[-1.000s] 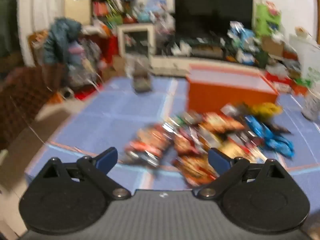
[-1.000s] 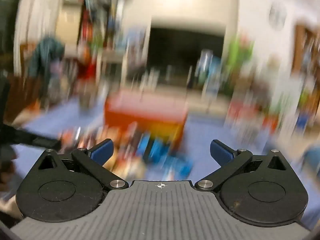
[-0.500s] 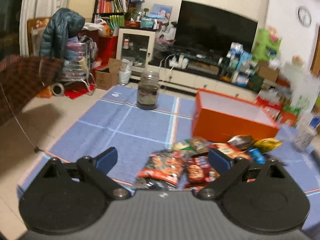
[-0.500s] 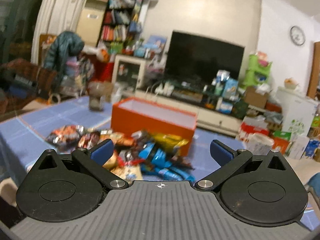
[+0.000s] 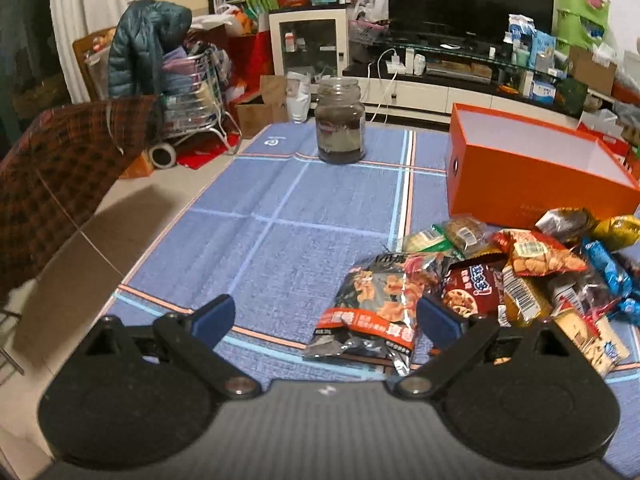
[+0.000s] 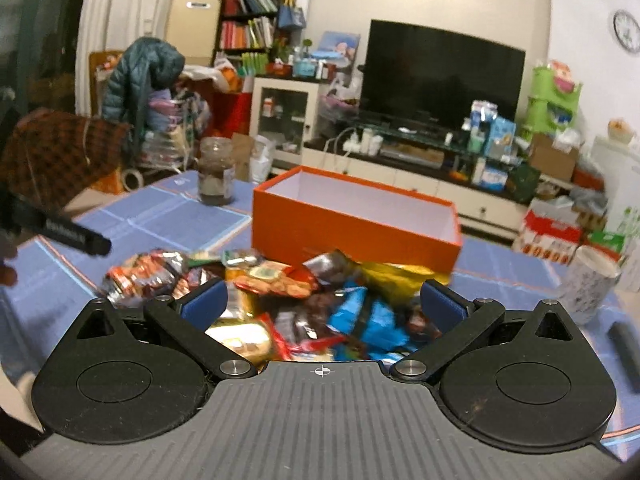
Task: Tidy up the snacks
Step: 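Move both grippers toward the heap of snack packets, then grasp the grey-and-orange chip bag with left gripper while right gripper grasps gold foil bag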
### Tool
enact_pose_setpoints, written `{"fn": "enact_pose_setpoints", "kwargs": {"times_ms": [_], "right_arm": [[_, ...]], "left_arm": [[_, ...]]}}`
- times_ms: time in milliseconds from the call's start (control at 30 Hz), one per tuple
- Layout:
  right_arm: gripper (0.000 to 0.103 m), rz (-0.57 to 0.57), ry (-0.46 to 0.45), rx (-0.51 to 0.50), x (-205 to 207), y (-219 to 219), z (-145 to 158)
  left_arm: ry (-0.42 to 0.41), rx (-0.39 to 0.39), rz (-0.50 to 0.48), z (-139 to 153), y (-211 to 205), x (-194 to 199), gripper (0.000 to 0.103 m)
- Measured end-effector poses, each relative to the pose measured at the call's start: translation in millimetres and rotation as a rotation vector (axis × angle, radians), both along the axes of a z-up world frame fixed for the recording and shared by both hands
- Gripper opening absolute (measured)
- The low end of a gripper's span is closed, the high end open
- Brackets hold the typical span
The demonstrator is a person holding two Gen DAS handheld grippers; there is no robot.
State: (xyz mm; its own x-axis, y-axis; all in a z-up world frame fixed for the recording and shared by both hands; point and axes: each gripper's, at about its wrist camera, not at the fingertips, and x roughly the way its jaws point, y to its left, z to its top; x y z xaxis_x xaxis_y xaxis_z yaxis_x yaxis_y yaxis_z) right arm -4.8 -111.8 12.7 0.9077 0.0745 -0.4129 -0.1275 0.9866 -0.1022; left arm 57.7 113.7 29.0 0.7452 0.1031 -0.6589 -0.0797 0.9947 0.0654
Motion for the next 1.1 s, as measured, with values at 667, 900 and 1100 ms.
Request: {"fn": "enact_pose_setpoints", "kwargs": {"times_ms": [667,900,1100], "right_arm": [[0.085,0.073,0.149,0.075,-1,5,-38],[0.086,0.161,0.155,-0.143,1,31,-58],[0.089,0.097,0.161,-0.197,12,-9,-55]], "left_arm": [[-0.005,-0.186,-0.016,-12,36,24,0.096],[-0.003,-0.138,-0.136,-22,14,42,0.096],[0.023,-0.134,-0.198,-30,17,50,0.096]]}}
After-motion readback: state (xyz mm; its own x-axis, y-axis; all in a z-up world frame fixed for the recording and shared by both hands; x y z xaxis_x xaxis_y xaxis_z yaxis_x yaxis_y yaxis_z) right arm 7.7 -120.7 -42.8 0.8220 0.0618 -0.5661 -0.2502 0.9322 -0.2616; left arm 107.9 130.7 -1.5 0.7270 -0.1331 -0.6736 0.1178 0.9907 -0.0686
